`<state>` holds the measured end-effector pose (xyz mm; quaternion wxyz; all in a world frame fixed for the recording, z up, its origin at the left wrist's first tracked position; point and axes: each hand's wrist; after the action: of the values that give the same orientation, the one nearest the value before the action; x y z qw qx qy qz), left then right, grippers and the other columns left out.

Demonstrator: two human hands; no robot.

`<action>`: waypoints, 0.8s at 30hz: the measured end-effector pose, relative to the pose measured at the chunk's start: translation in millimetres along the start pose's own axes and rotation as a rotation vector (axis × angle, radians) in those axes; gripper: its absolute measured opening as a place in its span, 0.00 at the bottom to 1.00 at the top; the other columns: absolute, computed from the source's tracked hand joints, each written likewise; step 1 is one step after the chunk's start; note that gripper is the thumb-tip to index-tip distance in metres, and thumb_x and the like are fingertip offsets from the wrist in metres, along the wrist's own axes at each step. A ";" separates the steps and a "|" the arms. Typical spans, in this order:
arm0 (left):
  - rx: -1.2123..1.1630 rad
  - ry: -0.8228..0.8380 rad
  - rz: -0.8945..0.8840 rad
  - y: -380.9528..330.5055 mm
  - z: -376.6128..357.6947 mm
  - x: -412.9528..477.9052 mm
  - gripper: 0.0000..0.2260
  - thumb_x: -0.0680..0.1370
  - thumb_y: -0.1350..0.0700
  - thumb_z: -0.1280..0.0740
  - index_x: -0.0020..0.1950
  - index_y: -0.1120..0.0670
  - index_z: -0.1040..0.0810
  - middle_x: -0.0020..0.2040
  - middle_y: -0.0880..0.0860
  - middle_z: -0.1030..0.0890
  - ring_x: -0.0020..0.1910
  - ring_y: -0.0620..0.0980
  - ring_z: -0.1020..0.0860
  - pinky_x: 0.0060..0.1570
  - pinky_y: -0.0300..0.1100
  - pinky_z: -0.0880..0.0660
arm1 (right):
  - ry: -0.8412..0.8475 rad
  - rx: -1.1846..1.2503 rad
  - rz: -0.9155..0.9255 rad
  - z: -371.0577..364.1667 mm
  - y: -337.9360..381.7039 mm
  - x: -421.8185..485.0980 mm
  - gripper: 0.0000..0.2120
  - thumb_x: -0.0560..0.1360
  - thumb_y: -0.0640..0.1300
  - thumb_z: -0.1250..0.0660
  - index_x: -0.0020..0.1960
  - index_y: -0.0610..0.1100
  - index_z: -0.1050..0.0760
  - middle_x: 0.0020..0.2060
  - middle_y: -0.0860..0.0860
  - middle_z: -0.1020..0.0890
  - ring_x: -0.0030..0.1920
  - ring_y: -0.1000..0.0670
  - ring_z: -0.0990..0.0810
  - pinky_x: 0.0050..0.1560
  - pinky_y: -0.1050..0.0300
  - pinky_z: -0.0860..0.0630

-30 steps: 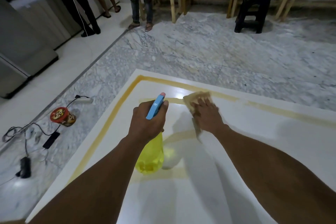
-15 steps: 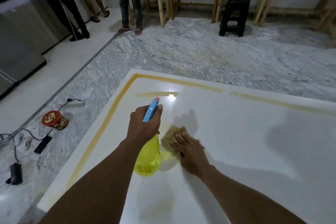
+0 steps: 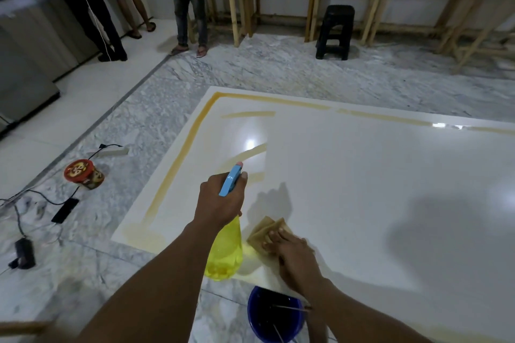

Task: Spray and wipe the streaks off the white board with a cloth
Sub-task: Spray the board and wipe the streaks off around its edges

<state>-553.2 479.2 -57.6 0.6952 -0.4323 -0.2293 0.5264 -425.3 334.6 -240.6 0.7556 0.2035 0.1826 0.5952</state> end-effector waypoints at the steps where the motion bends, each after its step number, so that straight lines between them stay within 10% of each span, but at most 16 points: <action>1: 0.003 0.002 0.008 4.9 3.2 -5.5 0.12 0.83 0.49 0.32 0.49 0.55 0.15 0.41 0.66 0.16 0.26 0.55 0.17 0.29 0.36 0.21 | 0.018 0.082 -0.045 6.6 5.8 0.8 0.19 0.75 0.40 0.40 0.61 0.56 0.21 0.64 0.55 0.21 0.67 0.50 0.25 0.62 0.52 0.28; 7: -0.026 -0.005 -0.004 6.8 18.1 -12.3 0.11 0.83 0.50 0.32 0.48 0.55 0.16 0.43 0.66 0.15 0.27 0.57 0.17 0.27 0.36 0.22 | 0.123 1.138 -0.817 53.8 39.8 41.1 0.13 0.74 0.46 0.37 0.51 0.41 0.18 0.41 0.42 0.19 0.36 0.44 0.22 0.34 0.55 0.27; 11: -0.037 -0.032 -0.025 -4.9 23.7 9.3 0.12 0.83 0.49 0.33 0.50 0.56 0.16 0.42 0.66 0.16 0.26 0.55 0.17 0.28 0.34 0.23 | 0.259 1.528 -0.882 69.4 40.1 74.3 0.15 0.74 0.47 0.37 0.50 0.37 0.20 0.39 0.39 0.20 0.33 0.42 0.22 0.32 0.56 0.30; 17: -0.027 -0.092 -0.003 -13.4 25.7 55.0 0.13 0.83 0.49 0.33 0.47 0.57 0.17 0.44 0.64 0.14 0.27 0.54 0.17 0.26 0.35 0.22 | 0.015 1.192 -0.715 103.0 26.9 174.3 0.19 0.68 0.42 0.34 0.58 0.45 0.21 0.52 0.41 0.17 0.52 0.38 0.18 0.54 0.40 0.21; 21: -0.021 -0.137 0.046 -12.4 23.7 91.0 0.18 0.83 0.48 0.33 0.47 0.63 0.18 0.43 0.65 0.15 0.26 0.54 0.17 0.29 0.45 0.17 | -0.144 0.654 -0.418 129.4 18.3 244.9 0.11 0.76 0.49 0.41 0.57 0.54 0.24 0.45 0.53 0.18 0.43 0.49 0.20 0.42 0.57 0.25; 24: -0.012 -0.168 0.082 -11.4 17.8 119.9 0.17 0.83 0.47 0.32 0.48 0.62 0.18 0.42 0.65 0.16 0.27 0.56 0.17 0.25 0.39 0.21 | -0.123 0.369 -0.209 126.4 -13.7 303.6 0.22 0.74 0.37 0.40 0.66 0.51 0.27 0.54 0.52 0.18 0.52 0.48 0.22 0.52 0.56 0.27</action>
<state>-520.1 596.4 -55.0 0.6489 -0.4000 -0.2720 0.5873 -280.2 616.0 -150.5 0.7728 0.3541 0.2620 0.4568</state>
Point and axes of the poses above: each hand's wrist, its own x-axis towards the middle knuckle, its own z-axis out of the back of the hand, y = z × x
